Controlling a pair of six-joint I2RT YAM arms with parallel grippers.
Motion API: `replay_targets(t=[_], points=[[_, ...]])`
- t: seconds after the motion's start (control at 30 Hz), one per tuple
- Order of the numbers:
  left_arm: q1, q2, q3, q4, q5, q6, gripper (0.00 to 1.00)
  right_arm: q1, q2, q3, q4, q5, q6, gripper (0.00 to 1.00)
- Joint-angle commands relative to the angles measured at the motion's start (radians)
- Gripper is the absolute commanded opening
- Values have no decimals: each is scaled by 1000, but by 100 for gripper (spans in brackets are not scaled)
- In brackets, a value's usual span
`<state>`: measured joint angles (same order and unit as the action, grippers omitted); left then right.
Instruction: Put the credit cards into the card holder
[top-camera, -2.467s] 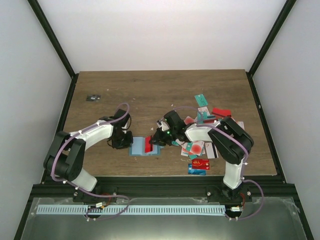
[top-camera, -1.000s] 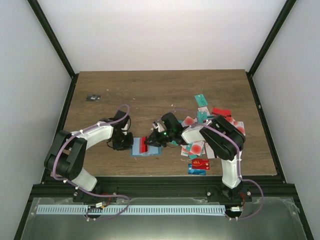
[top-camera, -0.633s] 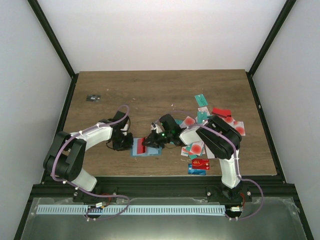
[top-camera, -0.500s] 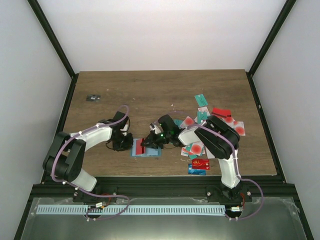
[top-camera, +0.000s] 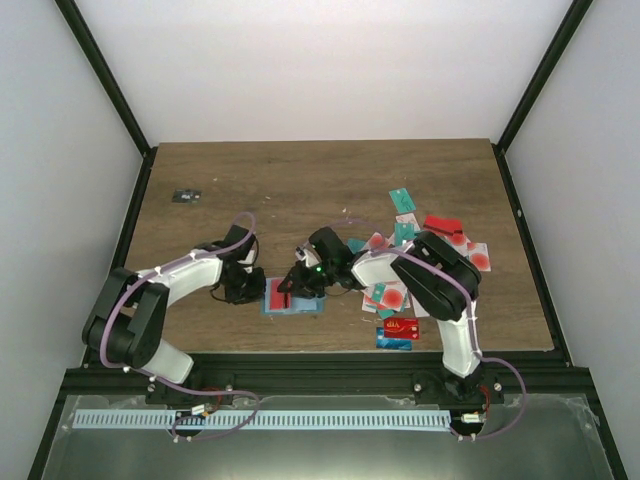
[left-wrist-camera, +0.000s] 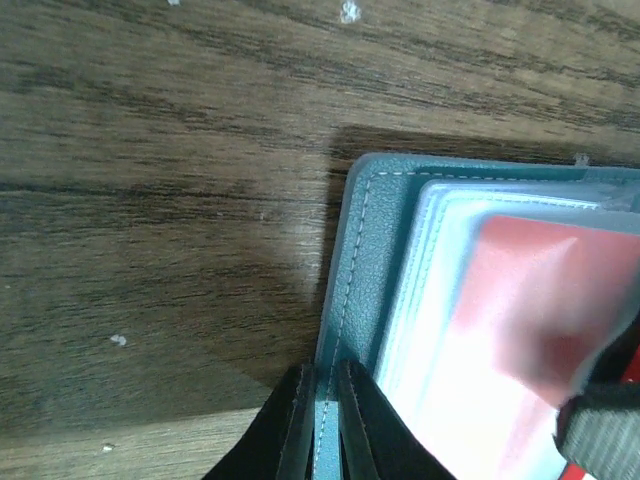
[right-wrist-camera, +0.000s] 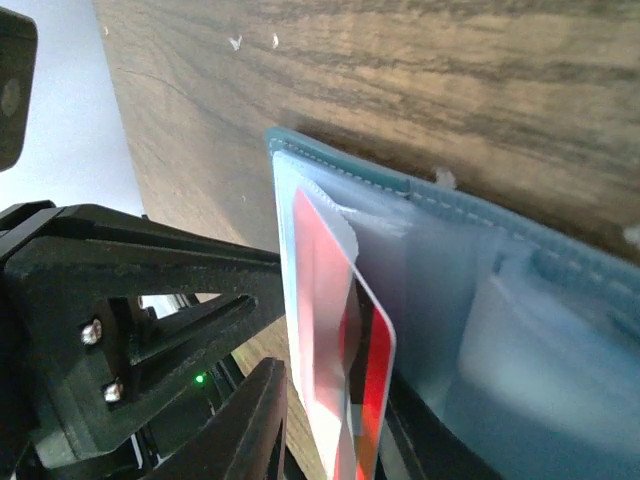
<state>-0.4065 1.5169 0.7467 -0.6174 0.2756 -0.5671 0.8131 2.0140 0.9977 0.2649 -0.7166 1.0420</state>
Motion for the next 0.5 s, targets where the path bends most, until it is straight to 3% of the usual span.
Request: replay_targets(t=[0.0,0.23,0.47], points=[[-6,-4,-33,-26,-11,-20,10,17,-64,47,-190,40,-63,25],[-6,-13,-39,-23,-22,-31,9,17,-119,93,-352,75,-116,32],[-5,-46,-66,5,-10,-56,9,24,-99,101,-374,60,-123,33]])
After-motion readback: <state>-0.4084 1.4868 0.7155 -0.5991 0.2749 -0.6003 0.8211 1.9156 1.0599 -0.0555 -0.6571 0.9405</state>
